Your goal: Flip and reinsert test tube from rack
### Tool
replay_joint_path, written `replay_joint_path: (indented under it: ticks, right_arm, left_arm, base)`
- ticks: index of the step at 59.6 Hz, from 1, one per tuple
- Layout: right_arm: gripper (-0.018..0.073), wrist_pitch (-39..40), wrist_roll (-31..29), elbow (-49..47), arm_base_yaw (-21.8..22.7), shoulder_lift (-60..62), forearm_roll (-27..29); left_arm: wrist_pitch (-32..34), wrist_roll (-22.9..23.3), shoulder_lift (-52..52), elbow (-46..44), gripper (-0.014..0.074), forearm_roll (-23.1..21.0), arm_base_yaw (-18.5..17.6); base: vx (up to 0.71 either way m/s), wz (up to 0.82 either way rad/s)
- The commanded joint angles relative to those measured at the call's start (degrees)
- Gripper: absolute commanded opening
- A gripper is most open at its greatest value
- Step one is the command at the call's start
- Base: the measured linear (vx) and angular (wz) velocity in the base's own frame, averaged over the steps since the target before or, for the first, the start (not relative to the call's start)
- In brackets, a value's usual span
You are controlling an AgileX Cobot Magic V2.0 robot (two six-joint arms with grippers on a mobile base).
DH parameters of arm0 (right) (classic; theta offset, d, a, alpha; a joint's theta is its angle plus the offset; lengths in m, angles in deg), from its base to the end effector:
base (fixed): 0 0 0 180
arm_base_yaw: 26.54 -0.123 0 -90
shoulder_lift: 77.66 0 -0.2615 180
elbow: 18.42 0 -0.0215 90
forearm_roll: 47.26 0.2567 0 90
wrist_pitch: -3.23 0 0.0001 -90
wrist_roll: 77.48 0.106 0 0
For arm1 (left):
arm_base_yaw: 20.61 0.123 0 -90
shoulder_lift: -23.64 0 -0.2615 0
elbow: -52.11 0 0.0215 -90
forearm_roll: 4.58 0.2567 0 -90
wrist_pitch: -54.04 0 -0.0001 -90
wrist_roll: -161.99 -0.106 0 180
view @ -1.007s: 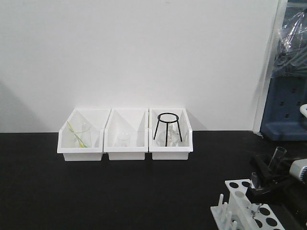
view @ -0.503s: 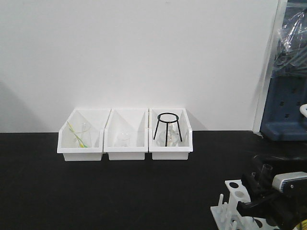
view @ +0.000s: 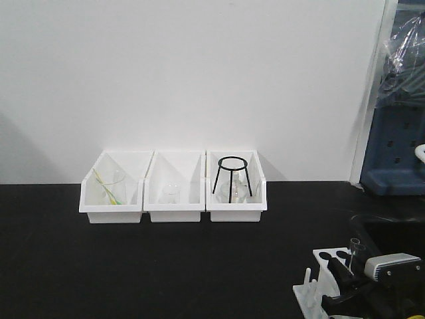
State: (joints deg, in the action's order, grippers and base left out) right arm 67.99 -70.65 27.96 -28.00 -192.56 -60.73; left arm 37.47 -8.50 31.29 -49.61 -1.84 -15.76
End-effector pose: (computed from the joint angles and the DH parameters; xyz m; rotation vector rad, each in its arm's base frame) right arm 0.3150 0.0304 0.1110 -0.1657 1.6890 0.2120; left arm 0.0983 0.0098 0.1745 -0.1926 1.7783 -0.0133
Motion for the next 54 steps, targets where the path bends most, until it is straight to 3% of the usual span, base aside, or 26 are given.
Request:
replay_joint_path:
  ticks: [1,10,24,33,40,45,54]
  right_arm:
    - [0.0016,5.0,-1.1,-1.2,0.3,1.6,0.1]
    - [0.0094,6.0,-1.1,-1.2,0.3,1.4,-0.1]
    - [0.0354,12.1,-1.3,-0.9,0.3,1.7,-0.1]
    - [0.0472,9.7,1.1,-0.9,0.3,7.0,-0.2]
    - [0.0454,3.1,5.1,-0.9,0.3,15.3,-0.3]
    - [0.0388,-3.8,8.1,-0.9,0.3,23.1,-1.2]
    - [0.0116,-23.7,17.5,-0.9,0.3,40.1,-6.9]
  left_arm:
    - [5.0,0.0,-0.7,0.1,-0.0006,-0.2,-0.3]
    - [5.0,0.0,-0.7,0.1,-0.0006,-0.2,-0.3]
    - [5.0,0.0,-0.7,0.1,-0.0006,-0.2,-0.3]
    - [5.0,0.0,-0.7,0.1,-0.0006,-0.2,-0.3]
    - [5.0,0.0,-0.7,0.1,-0.0006,-0.2,-0.3]
    - [5.0,0.0,-0.7,0.1,-0.0006,-0.2,-0.3]
    - [5.0,0.0,-0.7,0.1,-0.0006,-0.2,-0.3]
  base:
    - [0.0,0.0]
    - [0.0,0.0]
    - [0.0,0.0]
    - [0.0,0.0]
    - [0.0,0.0]
    - [0.0,0.0]
    - [0.0,0.0]
